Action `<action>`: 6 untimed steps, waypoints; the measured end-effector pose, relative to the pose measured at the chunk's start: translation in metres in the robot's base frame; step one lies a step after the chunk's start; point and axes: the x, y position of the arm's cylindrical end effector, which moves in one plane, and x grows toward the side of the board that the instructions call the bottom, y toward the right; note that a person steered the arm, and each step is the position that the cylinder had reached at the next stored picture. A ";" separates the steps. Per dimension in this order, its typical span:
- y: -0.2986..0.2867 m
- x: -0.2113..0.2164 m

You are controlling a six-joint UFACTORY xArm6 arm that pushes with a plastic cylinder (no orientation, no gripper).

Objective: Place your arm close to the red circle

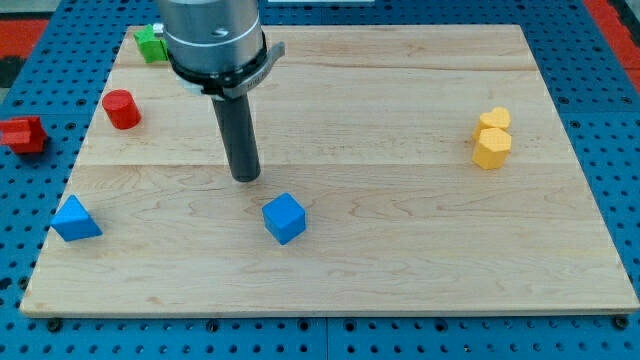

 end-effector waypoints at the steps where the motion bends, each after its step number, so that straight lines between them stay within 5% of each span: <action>1: -0.004 -0.014; 6: -0.047 -0.064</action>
